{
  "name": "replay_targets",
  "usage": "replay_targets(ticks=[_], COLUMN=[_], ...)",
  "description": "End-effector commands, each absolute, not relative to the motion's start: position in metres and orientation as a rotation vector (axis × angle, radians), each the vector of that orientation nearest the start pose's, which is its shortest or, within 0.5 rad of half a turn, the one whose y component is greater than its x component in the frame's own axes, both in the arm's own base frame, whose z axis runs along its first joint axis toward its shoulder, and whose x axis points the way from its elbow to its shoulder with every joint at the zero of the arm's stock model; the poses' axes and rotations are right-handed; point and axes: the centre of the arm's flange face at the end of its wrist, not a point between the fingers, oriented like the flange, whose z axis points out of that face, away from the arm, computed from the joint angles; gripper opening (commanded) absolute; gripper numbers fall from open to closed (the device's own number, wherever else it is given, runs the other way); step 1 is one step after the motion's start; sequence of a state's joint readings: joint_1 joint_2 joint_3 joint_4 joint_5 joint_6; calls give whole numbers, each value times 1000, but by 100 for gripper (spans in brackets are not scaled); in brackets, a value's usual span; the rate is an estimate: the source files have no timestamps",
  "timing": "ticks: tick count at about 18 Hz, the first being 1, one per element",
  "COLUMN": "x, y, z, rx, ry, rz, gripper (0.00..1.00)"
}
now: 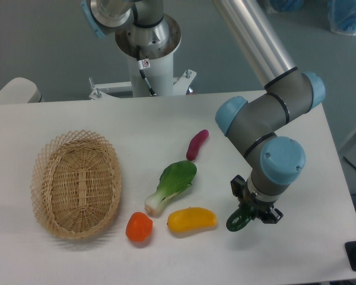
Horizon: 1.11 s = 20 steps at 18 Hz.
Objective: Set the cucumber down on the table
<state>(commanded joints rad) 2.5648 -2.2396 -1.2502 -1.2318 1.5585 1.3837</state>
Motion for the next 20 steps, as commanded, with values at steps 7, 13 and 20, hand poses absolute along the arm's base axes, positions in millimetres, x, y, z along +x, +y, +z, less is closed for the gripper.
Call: replay_targets(ticks=[7,13,20], x=[-539,-526,-484], y=[511,518,501], z=[262,260,266], rx=[-3074,-3073,-3072], ry=[606,616,649], rz=[-18,-41,-99], gripper=[19,18,17])
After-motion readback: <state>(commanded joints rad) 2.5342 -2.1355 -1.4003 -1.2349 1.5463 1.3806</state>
